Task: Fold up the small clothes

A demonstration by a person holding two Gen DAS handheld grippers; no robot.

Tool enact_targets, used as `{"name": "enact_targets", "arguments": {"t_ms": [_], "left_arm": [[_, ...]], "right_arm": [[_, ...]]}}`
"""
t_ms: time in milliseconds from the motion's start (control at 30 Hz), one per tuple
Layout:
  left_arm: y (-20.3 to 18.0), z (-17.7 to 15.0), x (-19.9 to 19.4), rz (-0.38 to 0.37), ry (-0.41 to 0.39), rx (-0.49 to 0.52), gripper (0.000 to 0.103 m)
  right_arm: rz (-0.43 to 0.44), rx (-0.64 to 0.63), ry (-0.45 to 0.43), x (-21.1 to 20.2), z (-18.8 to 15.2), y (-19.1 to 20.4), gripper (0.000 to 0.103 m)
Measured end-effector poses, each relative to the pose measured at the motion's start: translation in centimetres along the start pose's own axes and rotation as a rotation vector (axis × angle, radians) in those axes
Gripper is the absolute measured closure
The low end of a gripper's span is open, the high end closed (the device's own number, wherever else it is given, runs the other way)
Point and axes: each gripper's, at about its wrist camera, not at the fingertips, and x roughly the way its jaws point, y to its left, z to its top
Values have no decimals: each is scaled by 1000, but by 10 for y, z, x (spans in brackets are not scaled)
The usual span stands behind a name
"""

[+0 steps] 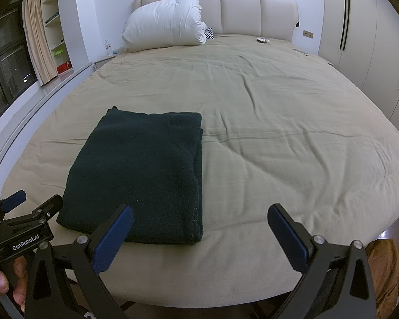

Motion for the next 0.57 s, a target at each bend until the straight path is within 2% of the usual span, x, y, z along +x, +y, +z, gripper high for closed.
{"name": "enact_targets", "arguments": {"t_ms": [567], "left_arm": [[0, -1, -2, 6, -19, 1, 0]], "right_arm": [[0, 3, 0, -1, 0, 0, 0]]}}
